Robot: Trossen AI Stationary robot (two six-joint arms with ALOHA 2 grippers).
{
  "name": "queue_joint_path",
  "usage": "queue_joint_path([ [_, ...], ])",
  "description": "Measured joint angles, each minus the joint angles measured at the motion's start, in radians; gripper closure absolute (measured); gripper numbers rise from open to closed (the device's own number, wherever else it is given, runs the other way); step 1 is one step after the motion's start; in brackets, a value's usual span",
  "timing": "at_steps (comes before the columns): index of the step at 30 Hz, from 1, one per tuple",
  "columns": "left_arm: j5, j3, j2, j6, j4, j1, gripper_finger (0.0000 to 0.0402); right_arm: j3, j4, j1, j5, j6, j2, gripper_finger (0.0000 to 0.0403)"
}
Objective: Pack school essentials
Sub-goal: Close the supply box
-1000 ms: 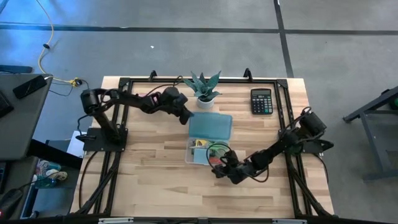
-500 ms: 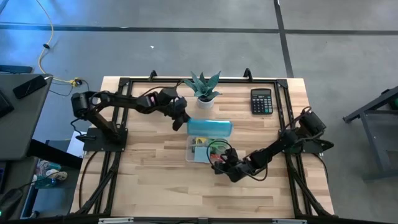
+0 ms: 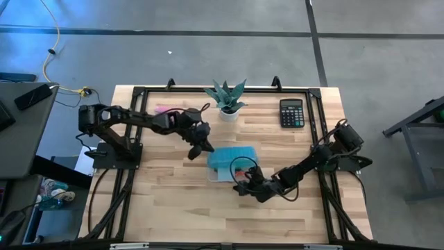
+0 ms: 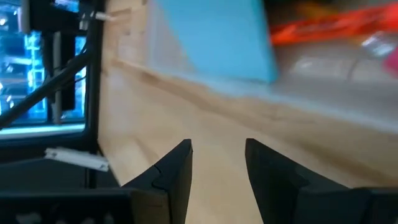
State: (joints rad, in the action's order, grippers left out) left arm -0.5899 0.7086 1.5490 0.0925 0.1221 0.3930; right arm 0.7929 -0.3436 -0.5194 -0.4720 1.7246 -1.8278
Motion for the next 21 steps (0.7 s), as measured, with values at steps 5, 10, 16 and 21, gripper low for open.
queue_joint_path([
  [5,0.026,0.000,0.000,0.000,0.000,-0.021,0.0401,0.000,-0.045,-0.009,0.044,-0.025,0.000,0.0265],
  [10,0.042,0.000,0.000,0.001,-0.003,-0.022,0.0401,0.002,-0.088,-0.046,0.058,-0.024,0.001,0.0265],
  [16,0.043,0.000,0.000,0.031,-0.017,-0.023,0.0401,0.057,-0.080,-0.097,0.058,-0.028,0.004,0.0265],
  [21,0.045,0.037,0.000,0.066,-0.065,-0.077,0.0401,0.109,0.011,-0.071,0.001,-0.120,0.029,0.0265],
])
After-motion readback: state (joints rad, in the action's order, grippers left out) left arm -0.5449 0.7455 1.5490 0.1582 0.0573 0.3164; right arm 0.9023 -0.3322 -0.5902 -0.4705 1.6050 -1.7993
